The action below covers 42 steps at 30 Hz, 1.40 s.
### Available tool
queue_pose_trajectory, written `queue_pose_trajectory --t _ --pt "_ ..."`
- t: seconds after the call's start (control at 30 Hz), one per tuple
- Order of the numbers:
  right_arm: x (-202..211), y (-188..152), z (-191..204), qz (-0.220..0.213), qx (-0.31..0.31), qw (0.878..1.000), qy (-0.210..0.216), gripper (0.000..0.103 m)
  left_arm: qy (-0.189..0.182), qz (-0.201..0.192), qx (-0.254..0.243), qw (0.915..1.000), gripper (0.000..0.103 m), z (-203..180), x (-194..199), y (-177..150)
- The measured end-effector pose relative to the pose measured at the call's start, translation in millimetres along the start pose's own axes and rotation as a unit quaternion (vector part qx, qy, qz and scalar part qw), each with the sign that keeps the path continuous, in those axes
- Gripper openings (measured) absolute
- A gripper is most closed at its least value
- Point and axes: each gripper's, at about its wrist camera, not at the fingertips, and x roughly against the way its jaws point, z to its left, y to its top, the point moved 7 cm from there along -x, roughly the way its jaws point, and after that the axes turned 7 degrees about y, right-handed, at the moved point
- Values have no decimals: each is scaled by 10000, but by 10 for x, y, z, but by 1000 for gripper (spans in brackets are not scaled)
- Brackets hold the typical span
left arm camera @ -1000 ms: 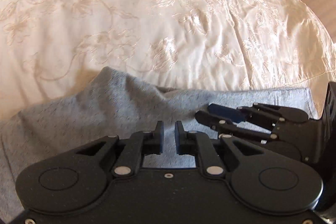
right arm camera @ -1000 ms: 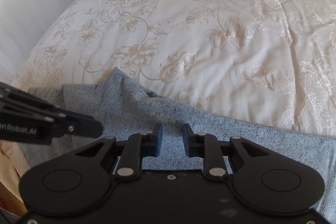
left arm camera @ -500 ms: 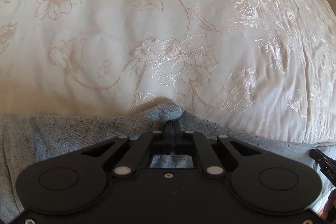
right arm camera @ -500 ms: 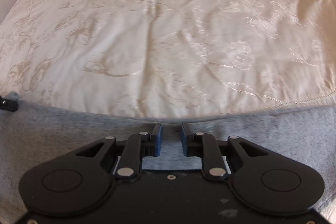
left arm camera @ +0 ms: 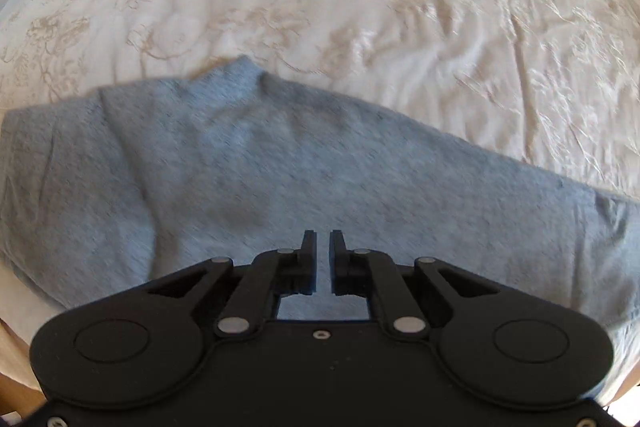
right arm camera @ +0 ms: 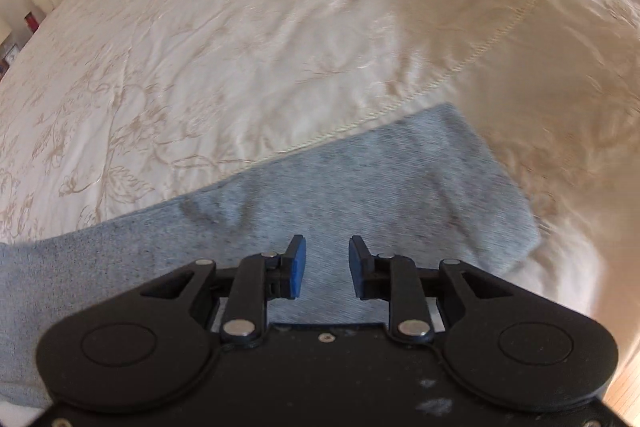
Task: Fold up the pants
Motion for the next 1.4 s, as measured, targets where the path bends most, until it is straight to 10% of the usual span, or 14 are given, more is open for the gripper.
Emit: queue_pose_trajectory --t 0.37,0.9,1.13,1.4 --pt "318 -126 -1258 -226 -1562 9873 163 36 -160 26 -1156 9932 21 -1497 -95 -418" --pt "-388 77 -1261 323 -1411 9863 795 42 670 341 -1410 9871 20 -1628 -412 -333" --pt "-12 208 -958 -161 -400 9956 835 18 767 377 -1482 9853 19 -1828 -441 -341" --pt "255 51 -1372 87 -650 9977 180 26 787 363 -1447 9857 19 -1763 -424 -341"
